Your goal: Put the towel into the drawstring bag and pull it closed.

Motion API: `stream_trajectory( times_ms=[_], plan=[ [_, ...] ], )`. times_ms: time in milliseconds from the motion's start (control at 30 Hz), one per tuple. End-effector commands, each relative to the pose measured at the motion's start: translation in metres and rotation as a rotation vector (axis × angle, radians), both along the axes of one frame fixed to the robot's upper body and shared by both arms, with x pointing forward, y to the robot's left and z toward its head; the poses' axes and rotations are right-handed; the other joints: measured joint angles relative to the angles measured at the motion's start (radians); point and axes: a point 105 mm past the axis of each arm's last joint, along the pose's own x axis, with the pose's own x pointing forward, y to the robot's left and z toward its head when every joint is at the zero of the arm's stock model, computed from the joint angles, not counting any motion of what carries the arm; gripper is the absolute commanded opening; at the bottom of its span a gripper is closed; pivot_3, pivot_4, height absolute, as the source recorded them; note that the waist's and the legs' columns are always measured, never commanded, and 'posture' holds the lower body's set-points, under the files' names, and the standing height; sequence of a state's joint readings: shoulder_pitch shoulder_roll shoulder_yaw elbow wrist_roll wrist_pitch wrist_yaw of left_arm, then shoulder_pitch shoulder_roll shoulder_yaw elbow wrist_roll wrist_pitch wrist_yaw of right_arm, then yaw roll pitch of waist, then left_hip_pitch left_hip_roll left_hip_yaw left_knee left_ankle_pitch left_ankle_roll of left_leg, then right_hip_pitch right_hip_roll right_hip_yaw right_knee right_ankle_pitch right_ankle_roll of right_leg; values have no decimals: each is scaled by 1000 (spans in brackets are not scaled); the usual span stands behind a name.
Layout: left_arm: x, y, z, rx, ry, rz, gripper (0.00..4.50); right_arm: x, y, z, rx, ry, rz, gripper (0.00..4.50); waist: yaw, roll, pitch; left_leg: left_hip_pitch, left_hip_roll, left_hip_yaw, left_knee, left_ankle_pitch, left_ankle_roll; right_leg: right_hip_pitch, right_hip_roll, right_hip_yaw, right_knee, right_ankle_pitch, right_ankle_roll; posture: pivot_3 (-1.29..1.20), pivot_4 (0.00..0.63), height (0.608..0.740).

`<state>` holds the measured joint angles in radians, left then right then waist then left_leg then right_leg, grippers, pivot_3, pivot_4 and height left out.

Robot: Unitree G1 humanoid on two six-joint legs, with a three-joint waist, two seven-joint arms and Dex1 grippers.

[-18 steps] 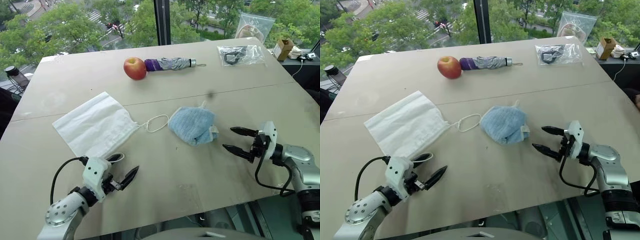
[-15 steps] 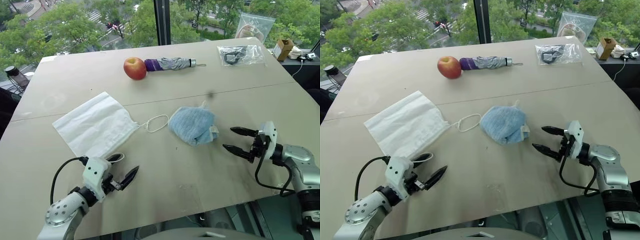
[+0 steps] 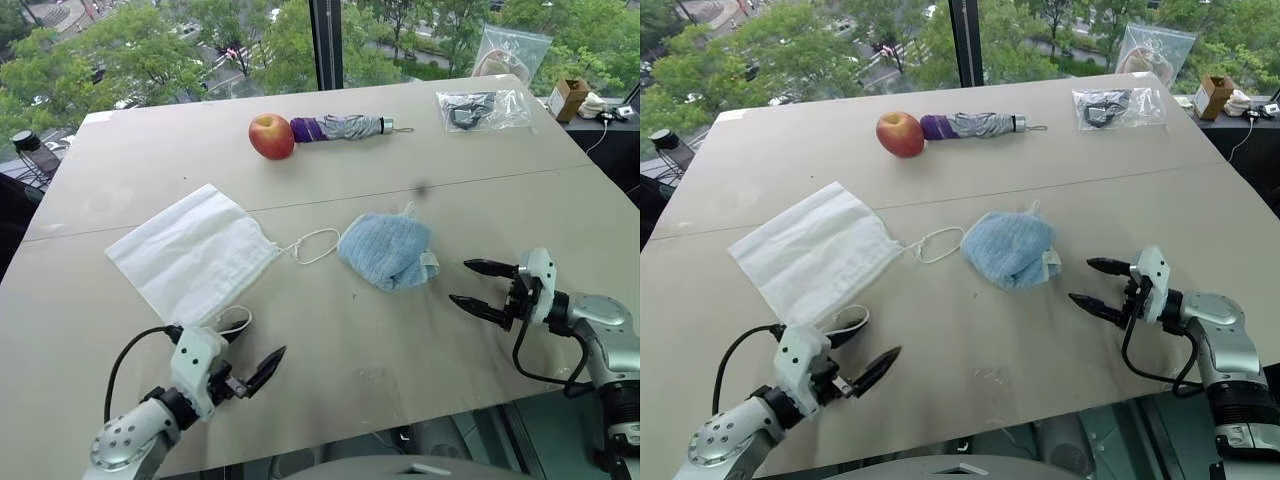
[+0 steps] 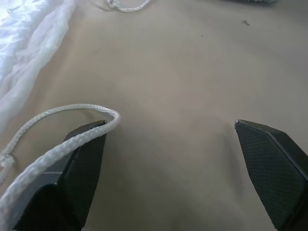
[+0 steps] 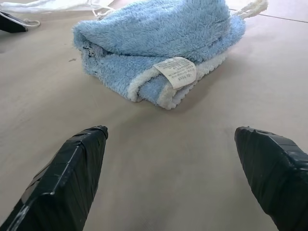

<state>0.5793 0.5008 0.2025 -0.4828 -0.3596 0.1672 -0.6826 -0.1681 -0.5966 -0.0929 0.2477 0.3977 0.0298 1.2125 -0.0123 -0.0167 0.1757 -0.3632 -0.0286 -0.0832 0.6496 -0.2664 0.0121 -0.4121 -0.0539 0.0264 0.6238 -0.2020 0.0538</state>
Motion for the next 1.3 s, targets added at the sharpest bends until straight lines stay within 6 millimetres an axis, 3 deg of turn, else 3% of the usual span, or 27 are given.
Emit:
stream_trajectory(
  times_ms=[33, 233, 400, 533, 667, 833, 933, 1033, 1100, 1167, 1233, 1300],
  plan=[
    [-9, -3, 1, -15, 17, -22, 4381, 3, 0, 11, 10, -47, 13, 4500, 0, 0, 0, 0, 0, 0, 0, 0, 0, 0, 0, 0, 0, 0, 0, 0, 150, 740],
    [-22, 12, 1, 31, 85, -27, 4381, 4, 0, 14, 17, -48, 20, 4500, -1, 0, 0, 0, 0, 0, 0, 0, 0, 0, 1, 0, 0, 0, 0, 0, 150, 740],
    [-39, 47, -4, 111, 196, 57, 4381, 3, 1, 13, 17, -44, 29, 4500, -3, 0, 1, 0, 2, 1, 0, 0, 0, -1, 1, 0, 0, 0, 0, 0, 150, 740],
    [-41, 63, -2, 81, 245, 168, 4381, 4, 3, 13, 19, -43, 36, 4500, -4, 0, 1, 0, 2, 1, 0, 0, 0, -1, 2, 0, 0, 0, 0, 0, 150, 740],
    [-76, 67, -11, 33, 458, 133, 4381, 4, 3, 14, 23, -46, 40, 4500, -10, 0, 0, 1, 4, 2, -1, 0, 0, -1, 3, 0, 0, 0, 0, 0, 150, 740],
    [-121, 70, 0, -23, 667, 52, 4381, 3, 3, 16, 24, -49, 45, 4500, -32, 4, 1, 1, 4, 6, -2, -1, 1, -2, 2, 2, -1, 0, 0, 0, 150, 740],
    [-137, 90, -4, 79, 758, 93, 4381, 3, 3, 18, 29, -55, 54, 4500, -33, 4, 2, 2, 4, 8, -2, -2, 2, -3, 3, 5, -1, -1, 0, 0, 150, 740],
    [-130, 128, -8, 246, 731, 225, 4381, 3, 6, 23, 42, -66, 63, 4500, -32, 9, 1, 2, 4, 10, -2, -2, 2, -3, 3, 5, -1, -1, 0, 0, 150, 740],
    [-109, 173, -3, 416, 614, 396, 4381, 4, 8, 28, 52, -76, 70, 4500, -31, 13, 0, 2, 4, 12, -3, -2, 2, -3, 4, 5, -1, -1, 0, 0, 150, 740],
    [-80, 214, 14, 595, 408, 541, 4381, 4, 9, 31, 56, -83, 76, 4500, -24, 22, -3, 4, 6, 12, -6, -2, 3, -3, 5, 2, 1, -1, 0, 0, 150, 740],
    [-46, 212, 35, 539, 181, 583, 4381, 4, 10, 33, 65, -86, 81, 4500, -22, 19, -2, 4, 13, 10, -6, -2, 3, -3, 10, -5, 4, -1, -5, 0, 150, 740],
    [-16, 189, 58, 388, -27, 559, 4381, 4, 11, 36, 76, -89, 86, 4500, -18, 12, -3, 2, 17, 7, -4, -2, 2, -3, 15, -9, 3, 1, -8, 0, 150, 740]
  ],
)
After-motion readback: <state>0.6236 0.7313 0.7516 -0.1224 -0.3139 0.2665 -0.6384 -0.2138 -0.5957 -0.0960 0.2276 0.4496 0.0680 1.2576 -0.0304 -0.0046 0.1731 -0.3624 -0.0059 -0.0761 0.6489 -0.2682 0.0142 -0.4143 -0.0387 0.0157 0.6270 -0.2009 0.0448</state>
